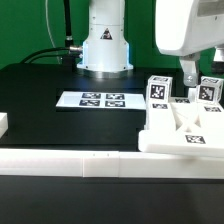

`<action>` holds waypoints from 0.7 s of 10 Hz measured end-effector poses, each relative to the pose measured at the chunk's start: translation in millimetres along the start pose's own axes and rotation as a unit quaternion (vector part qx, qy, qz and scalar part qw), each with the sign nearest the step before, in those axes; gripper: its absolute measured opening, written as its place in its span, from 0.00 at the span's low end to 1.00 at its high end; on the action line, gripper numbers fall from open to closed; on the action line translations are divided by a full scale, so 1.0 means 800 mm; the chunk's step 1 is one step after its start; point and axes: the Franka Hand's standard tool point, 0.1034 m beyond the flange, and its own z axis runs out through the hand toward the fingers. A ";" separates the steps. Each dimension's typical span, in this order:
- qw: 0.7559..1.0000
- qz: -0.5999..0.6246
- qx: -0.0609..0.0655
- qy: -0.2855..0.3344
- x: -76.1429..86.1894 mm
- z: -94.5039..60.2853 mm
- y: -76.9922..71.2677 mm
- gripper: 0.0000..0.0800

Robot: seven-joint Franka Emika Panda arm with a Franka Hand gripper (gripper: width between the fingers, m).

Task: Assemble chair

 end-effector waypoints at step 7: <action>1.000 0.014 0.005 -0.004 -0.004 0.012 0.000 0.58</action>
Offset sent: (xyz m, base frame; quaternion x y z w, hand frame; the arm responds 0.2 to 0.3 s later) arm 0.0108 0.0003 -0.0041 0.0085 0.0036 -0.0174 0.9998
